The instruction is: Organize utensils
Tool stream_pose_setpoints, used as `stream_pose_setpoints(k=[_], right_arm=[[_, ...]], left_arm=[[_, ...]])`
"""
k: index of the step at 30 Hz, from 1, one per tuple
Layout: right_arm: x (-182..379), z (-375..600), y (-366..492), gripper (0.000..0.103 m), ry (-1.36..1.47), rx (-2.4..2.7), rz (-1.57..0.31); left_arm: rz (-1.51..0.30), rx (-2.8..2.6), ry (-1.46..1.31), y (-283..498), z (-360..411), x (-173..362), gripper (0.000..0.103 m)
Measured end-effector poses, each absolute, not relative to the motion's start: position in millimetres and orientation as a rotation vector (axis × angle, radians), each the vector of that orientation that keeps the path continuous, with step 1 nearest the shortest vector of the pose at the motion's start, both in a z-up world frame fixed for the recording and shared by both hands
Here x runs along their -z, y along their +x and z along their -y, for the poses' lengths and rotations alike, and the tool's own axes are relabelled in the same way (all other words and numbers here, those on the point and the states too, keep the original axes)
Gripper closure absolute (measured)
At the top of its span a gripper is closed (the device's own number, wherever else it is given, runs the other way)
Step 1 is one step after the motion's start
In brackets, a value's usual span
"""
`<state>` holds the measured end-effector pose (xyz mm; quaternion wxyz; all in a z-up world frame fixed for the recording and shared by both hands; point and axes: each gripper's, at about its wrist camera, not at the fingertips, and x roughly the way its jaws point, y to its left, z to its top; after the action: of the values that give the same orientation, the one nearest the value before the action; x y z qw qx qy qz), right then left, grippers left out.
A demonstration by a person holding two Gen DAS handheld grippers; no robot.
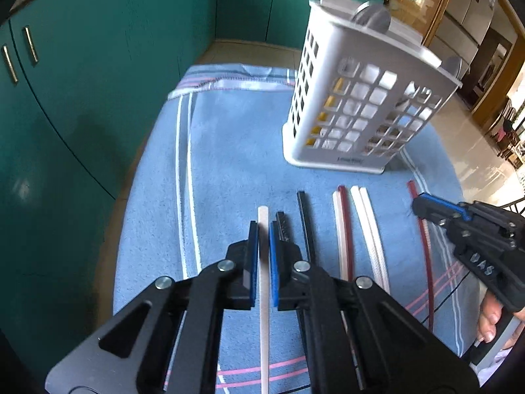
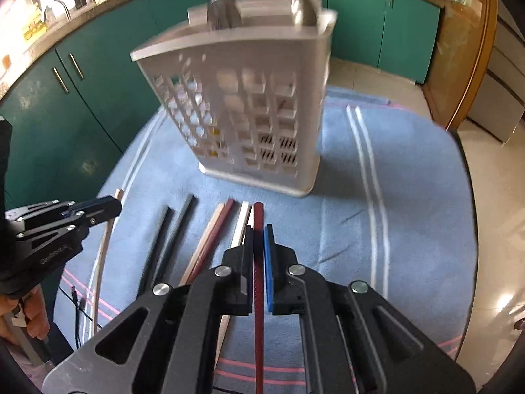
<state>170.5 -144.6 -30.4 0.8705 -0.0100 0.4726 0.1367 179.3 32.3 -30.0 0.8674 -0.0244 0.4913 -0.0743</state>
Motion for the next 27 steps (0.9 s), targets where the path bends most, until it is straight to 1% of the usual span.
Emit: stream_pose_setpoints(k=[5,8,10,12,14,16,18,20,23,24,25,26,27], right_arm=[[68,141,181,0.096,-0.023,-0.259,-1.084],[71,141,180,0.096,-0.036,-0.247,-1.089],[69,140,180,0.093,-0.060,-0.231,-1.093],[66,141,180,0.082,-0.084,-0.211,-1.090],[65,143,178,0.082,-0.090,-0.211,-1.088],[64,141,179,0.081,-0.102,-0.206,-1.085],[67,138,182,0.081,-0.110,-0.201,-1.082],[71,133,179,0.081,-0.109,-0.201,-1.076],[74,133,182,0.082,-0.109,-0.207,-1.073],[74,133,182,0.085,-0.107,-0.215,-1.073],[75,133,177,0.088,-0.104,-0.219,-1.073],[76,133,177,0.094,-0.102,-0.227,-1.074],[76,132,177,0.096,-0.097,-0.238,-1.077]], left_arm=[[-1.088,0.141,-0.038,185,-33,56,0.097],[-1.107,0.121,-0.013,187,-34,66,0.096],[-1.115,0.111,0.005,187,-33,69,0.096],[-1.120,0.110,0.015,187,-33,72,0.096],[-1.119,0.104,0.033,187,-30,73,0.096],[-1.115,0.098,0.052,187,-27,73,0.092],[-1.116,0.099,0.058,186,-25,73,0.090],[-1.117,0.097,0.068,185,-22,72,0.090],[-1.119,0.094,0.073,186,-22,72,0.087],[-1.119,0.089,0.078,186,-22,72,0.084],[-1.118,0.084,0.081,186,-21,71,0.079],[-1.118,0.080,0.085,186,-21,71,0.076],[-1.117,0.077,0.088,187,-21,72,0.072]])
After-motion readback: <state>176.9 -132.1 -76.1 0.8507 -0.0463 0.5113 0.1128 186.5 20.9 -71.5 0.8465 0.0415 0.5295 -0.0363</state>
